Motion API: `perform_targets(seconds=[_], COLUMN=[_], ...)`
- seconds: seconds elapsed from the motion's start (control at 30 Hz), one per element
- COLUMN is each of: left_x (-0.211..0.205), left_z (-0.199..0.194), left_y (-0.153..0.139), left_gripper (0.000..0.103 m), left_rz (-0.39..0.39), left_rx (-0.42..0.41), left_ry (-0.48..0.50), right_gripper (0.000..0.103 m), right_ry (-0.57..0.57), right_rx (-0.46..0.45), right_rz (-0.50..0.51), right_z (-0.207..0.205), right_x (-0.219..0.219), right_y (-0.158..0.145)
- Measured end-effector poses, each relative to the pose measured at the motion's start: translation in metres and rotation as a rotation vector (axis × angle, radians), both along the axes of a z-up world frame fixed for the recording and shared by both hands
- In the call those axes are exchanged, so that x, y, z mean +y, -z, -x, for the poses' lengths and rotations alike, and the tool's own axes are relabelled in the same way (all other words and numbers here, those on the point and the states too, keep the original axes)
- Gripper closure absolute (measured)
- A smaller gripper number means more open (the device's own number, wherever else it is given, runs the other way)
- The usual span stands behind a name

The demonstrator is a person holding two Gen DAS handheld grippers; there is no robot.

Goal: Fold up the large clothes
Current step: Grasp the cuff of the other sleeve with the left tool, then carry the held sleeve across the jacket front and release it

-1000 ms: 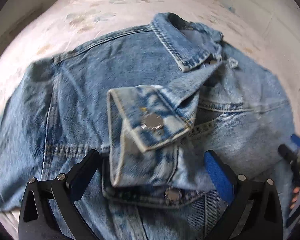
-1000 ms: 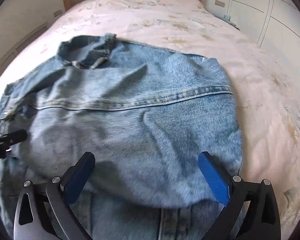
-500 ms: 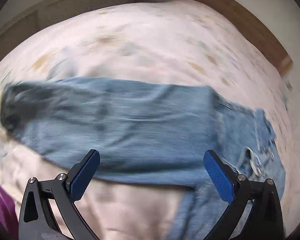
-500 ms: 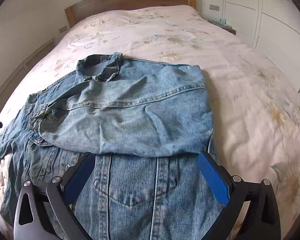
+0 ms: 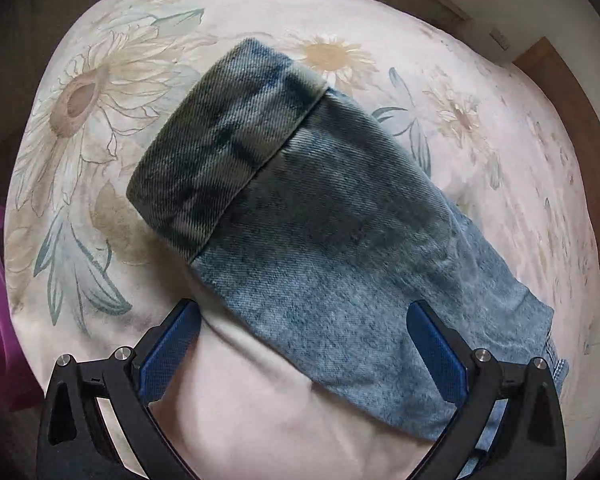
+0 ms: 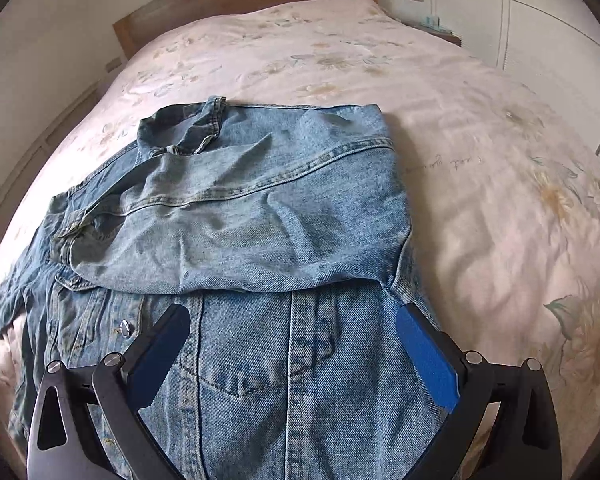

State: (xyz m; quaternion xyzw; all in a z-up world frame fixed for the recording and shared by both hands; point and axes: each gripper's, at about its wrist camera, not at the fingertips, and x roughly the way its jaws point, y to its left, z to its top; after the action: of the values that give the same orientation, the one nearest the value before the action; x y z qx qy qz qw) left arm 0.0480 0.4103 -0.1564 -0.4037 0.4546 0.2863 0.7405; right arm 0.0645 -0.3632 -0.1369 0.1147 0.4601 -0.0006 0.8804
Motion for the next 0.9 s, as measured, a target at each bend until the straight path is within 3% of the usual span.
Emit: perform_targets(seconds=[0.13,0.2,0.27,0.3,0.37,0.43,0.57,0.73,0.9], left_x=[0.003,-0.002,-0.007,-0.008,-0.007,-0.011,-0.043,-0.099,-0.169], left_z=[-0.01,-0.015,-0.016,-0.015,-0.016,-0.017,-0.028,-0.054,-0.086], left_y=[0.006,0.004,-0.002,-0.003,-0.007,-0.019,-0.06,-0.102,-0.127], left_gripper=[0.004,0.033,0.051,0.071,0.094,0.096,0.096,0.096,0.096], left_rz=[0.009,-0.042,-0.094,-0.106,-0.098,-0.109,-0.229,-0.248,-0.248], left_rx=[-0.008,0.015,0.018,0.013,-0.02,-0.044,-0.084,-0.18,-0.254], left_ry=[-0.009,0.021,0.064,0.081,0.117,0.167,0.324,0.494,0.643], right_gripper=[0.001,0.001,0.001,0.001,0.001,0.001,0.001,0.001,0.001], right_ry=[0.001,-0.001,-0.003,-0.004,-0.006,-0.012,-0.015,-0.008,0.007], right_rx=[0.002,0.002,0.002,0.002,0.001,0.0,0.0,-0.006,-0.021], right_rz=[0.018,0.025,0.031,0.031,0.033,0.035,0.045,0.053,0.052], right_z=[-0.001,-0.002,-0.003,-0.004,-0.006,-0.007,-0.006,-0.007,-0.006], right_x=[-0.001,0.0,0.001,0.001,0.002,0.004,0.004,0.001,-0.004], right_y=[-0.003,-0.005,-0.006,-0.006,-0.007,-0.008,-0.01,-0.013,-0.02])
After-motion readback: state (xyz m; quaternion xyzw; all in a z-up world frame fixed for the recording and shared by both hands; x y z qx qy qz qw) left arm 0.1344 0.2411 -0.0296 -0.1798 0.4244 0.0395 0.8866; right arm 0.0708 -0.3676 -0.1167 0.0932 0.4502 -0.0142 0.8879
